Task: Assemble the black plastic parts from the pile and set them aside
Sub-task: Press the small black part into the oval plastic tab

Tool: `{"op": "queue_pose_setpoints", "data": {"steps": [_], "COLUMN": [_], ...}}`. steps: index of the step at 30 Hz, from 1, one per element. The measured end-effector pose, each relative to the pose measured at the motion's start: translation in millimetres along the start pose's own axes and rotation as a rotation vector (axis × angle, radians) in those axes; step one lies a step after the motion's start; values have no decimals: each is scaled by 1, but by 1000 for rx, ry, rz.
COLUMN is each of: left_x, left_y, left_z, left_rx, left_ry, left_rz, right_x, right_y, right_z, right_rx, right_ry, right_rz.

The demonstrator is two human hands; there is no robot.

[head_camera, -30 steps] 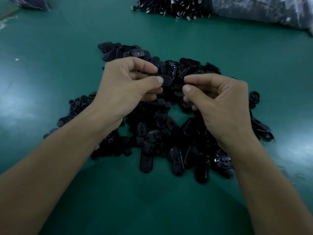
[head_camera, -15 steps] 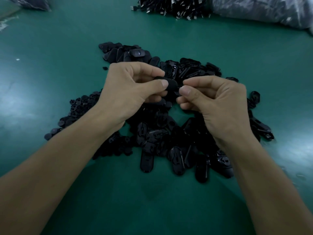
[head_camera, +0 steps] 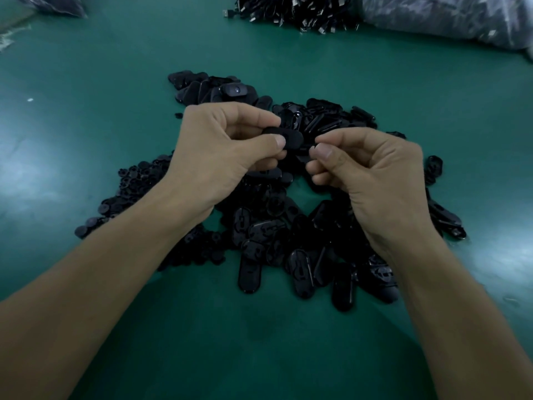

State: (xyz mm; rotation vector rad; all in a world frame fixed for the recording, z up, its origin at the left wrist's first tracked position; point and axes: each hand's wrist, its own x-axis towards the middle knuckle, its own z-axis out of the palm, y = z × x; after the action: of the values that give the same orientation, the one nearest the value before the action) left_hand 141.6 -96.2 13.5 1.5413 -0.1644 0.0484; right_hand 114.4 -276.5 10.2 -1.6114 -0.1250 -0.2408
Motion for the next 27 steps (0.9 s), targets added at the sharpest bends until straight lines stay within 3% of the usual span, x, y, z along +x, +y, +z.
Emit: {"op": "queue_pose_setpoints", "data": {"steps": [10,27], "left_x": [-3,-5], "left_y": [-1,-4], "left_z": [4,6], "left_rx": [33,202], "left_ry": [-67,-136], "left_rz": [-1,125], "right_x": [-3,-7], "right_y": [-4,-8], "right_z": [5,6], "right_rx": [-328,-453], "right_ry": [7,20], "right_rz": [-107,-63]}}
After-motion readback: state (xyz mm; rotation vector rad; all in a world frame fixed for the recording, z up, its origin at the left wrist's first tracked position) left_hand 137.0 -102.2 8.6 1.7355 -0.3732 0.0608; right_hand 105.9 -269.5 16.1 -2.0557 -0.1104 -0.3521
